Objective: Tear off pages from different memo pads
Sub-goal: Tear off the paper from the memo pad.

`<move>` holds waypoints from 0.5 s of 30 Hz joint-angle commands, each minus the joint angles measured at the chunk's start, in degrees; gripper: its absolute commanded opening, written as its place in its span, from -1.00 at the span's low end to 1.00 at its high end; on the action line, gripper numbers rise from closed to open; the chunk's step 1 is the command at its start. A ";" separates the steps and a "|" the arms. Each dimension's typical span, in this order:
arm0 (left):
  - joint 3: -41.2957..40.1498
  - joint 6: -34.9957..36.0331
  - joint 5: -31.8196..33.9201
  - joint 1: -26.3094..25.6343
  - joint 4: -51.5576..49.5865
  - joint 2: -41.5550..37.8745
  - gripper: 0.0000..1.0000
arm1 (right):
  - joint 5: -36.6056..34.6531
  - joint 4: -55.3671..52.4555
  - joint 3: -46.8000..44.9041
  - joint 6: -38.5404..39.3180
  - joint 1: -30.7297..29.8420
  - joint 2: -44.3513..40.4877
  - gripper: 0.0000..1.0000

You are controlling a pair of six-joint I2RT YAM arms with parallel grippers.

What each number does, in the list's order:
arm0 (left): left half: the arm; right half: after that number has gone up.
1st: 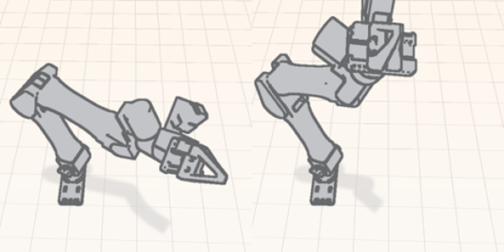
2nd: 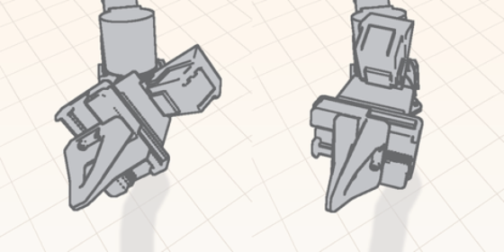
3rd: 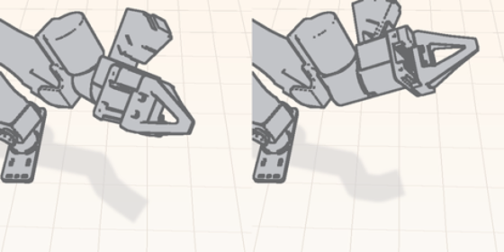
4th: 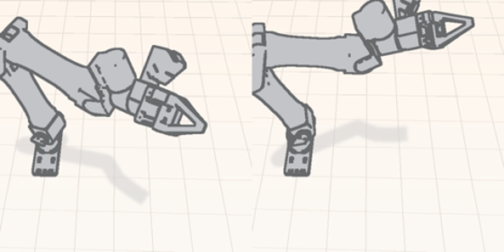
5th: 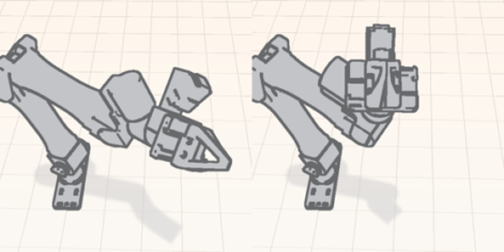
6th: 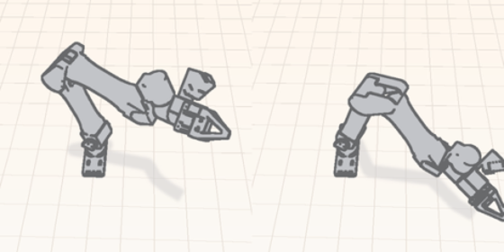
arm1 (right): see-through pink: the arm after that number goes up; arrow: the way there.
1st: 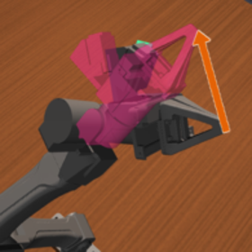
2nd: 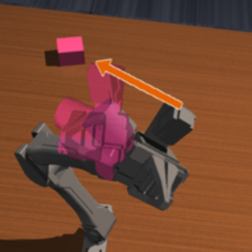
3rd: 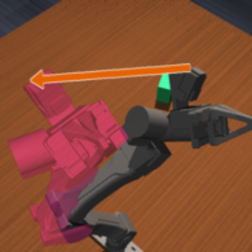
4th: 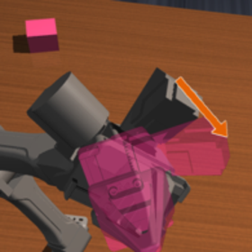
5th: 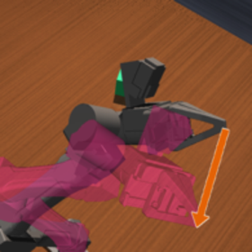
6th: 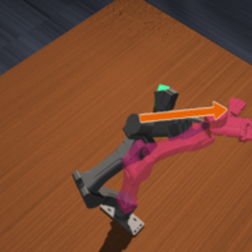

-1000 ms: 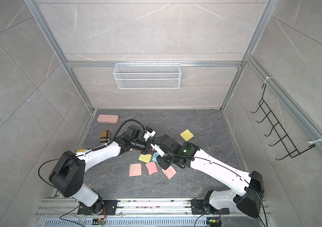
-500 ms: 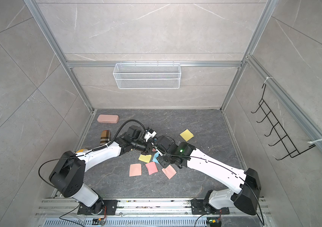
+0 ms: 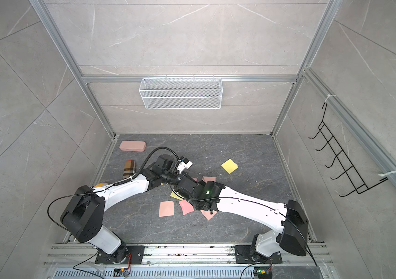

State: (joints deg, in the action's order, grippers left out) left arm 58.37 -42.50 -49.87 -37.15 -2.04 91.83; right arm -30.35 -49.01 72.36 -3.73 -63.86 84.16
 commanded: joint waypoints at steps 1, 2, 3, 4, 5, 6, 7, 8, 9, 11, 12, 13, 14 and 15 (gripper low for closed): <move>1.13 -1.33 -2.59 -0.30 2.37 -1.57 -1.00 | -3.92 0.95 0.76 1.03 -0.39 -0.25 -1.00; 1.19 -1.76 -2.69 -0.09 2.77 -1.73 -0.96 | -3.73 1.36 0.51 1.64 -0.39 -0.63 -1.00; 1.22 -2.20 -2.76 0.23 2.98 -1.98 -0.85 | -3.59 1.41 0.42 2.09 -0.39 -0.83 -1.00; 1.15 -2.96 -3.11 0.67 3.21 -2.22 -0.70 | -3.66 1.39 0.50 2.67 -0.39 -0.93 -1.00; 0.94 -3.62 -3.69 1.38 4.12 -2.50 -0.56 | -4.01 1.50 0.59 3.29 -0.39 -1.01 -1.00; 0.38 -4.50 -4.15 2.29 5.06 -2.98 -0.44 | -4.22 1.56 0.74 3.75 -0.39 -1.01 -1.00; -0.45 -5.46 -4.45 3.23 6.59 -3.56 -0.31 | -4.51 1.56 1.05 4.30 -0.37 -0.93 -1.00; -1.31 -6.40 -4.55 3.96 7.96 -4.20 -0.22 | -4.55 1.48 1.39 4.76 -0.33 -0.93 -1.00; -2.57 -7.14 -4.80 4.75 9.56 -4.96 -0.13 | -4.70 1.38 1.83 5.16 -0.31 -0.89 -1.00; -5.59 -8.12 -3.93 6.48 12.63 -6.95 0.01 | -5.15 1.19 2.68 5.78 -0.31 -0.76 -1.00; -7.63 -8.61 -3.23 7.46 14.73 -8.40 0.08 | -5.26 0.87 3.17 6.08 -0.31 -0.58 -1.00; -9.43 -9.10 -2.27 8.29 17.70 -9.80 0.16 | -5.54 0.48 3.68 6.35 -0.35 -0.42 -1.00; -11.68 -9.36 -1.00 8.97 20.01 -11.60 0.26 | -5.60 0.06 4.22 6.52 -0.22 -0.27 -1.00; -13.09 -8.83 0.24 9.21 21.13 -13.22 0.34 | -5.58 -0.26 4.80 6.62 -0.23 -0.16 -1.00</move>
State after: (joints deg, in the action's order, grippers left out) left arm 47.90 -49.95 -50.92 -28.95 10.63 83.35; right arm -34.13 -48.23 74.43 1.37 -64.12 84.12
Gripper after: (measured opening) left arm 0.658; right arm 0.050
